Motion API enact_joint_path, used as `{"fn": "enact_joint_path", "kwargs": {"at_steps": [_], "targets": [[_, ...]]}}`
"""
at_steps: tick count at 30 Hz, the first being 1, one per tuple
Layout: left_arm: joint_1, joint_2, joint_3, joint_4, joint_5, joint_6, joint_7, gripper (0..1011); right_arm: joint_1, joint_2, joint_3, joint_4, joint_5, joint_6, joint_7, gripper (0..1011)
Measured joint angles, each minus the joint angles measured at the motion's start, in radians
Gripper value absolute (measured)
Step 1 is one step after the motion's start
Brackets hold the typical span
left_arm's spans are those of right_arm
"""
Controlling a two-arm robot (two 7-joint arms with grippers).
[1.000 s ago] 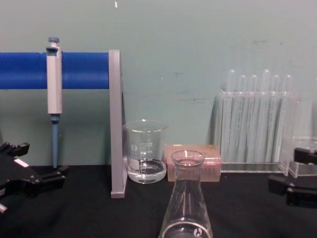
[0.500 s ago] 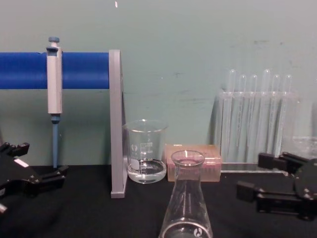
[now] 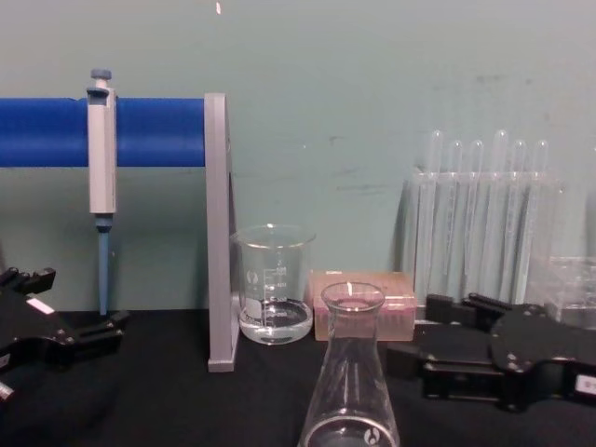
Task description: Grasp the erlenmeyer flask with one hand, shake it three times, then place it back.
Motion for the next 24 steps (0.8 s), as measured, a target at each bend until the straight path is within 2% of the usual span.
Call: {"fn": "enact_joint_path", "kwargs": {"at_steps": [10,24], "targets": [[0.0,0.0,0.0,0.0,0.0,0.0,0.0,1001,0.084,-0.053,-0.049,0.092,0.011,0.016,0.036,1000],[0.0,0.0,0.0,0.0,0.0,0.0,0.0,1001,0.163,-0.102,-0.085,0.195,0.009,0.014,0.053,1000]]}}
